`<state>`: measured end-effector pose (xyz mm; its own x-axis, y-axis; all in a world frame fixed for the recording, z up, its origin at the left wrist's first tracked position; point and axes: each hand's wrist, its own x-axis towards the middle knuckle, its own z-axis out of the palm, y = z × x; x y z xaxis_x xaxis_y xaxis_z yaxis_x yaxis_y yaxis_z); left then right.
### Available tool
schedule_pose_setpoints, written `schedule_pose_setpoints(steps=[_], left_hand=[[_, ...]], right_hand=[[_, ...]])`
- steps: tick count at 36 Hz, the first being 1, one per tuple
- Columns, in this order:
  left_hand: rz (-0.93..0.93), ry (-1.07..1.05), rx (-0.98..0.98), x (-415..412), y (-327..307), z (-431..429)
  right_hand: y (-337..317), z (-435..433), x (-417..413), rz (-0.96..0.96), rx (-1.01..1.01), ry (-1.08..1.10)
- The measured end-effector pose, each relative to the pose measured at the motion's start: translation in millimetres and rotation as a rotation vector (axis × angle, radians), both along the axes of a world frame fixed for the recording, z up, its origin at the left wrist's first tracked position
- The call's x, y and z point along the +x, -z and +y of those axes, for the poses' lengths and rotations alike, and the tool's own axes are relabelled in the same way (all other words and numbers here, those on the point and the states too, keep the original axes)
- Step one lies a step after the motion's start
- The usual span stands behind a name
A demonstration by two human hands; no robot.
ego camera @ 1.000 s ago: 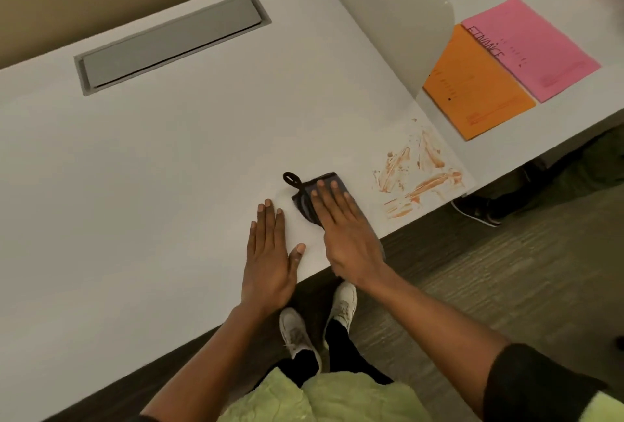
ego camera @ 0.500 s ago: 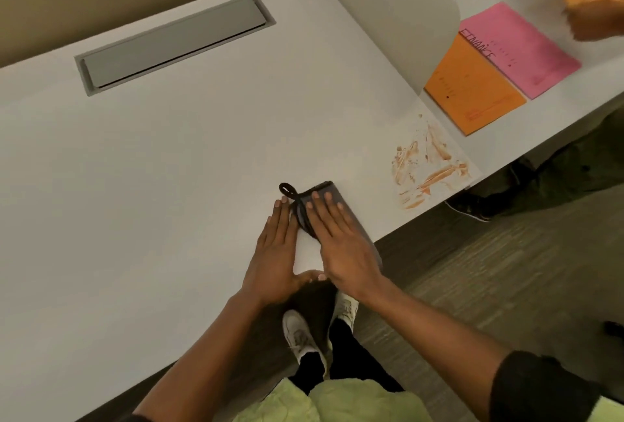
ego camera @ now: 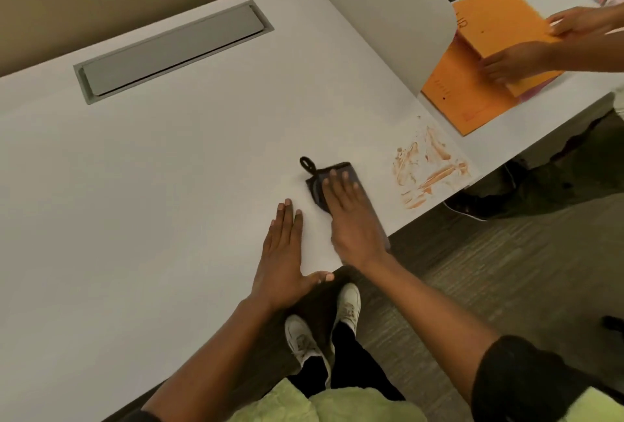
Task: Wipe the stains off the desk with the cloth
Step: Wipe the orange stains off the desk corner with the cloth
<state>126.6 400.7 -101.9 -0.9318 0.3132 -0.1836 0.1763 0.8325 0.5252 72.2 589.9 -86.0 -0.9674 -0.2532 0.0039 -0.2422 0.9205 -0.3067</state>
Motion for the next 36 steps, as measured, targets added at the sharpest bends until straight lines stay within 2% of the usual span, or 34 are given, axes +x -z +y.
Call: schedule_pose_setpoints(steps=[2,5,12,16,25,31,36], left_hand=[[0.012,-0.031,0.021,0,2,2],[0.003,-0.054,0.027,1,2,2],[-0.045,0.001,-0.088,1,-13,4],[-0.057,0.016,-0.163,-2,-16,6],[0.075,0.021,-0.133,-22,-5,47],[0.084,0.054,-0.165,-27,-6,57],[0.024,-0.108,-0.181,-20,-10,53]], right_hand=[[2,-5,26,-0.033,0.008,-0.095],[3,6,29,-0.009,0.021,-0.116],[-4,65,-58,0.024,0.045,0.168],[-3,66,-73,0.065,0.077,0.259],[7,32,2,0.010,0.016,-0.001],[2,77,-56,0.037,0.022,0.153],[-2,80,-82,0.066,0.071,0.216]])
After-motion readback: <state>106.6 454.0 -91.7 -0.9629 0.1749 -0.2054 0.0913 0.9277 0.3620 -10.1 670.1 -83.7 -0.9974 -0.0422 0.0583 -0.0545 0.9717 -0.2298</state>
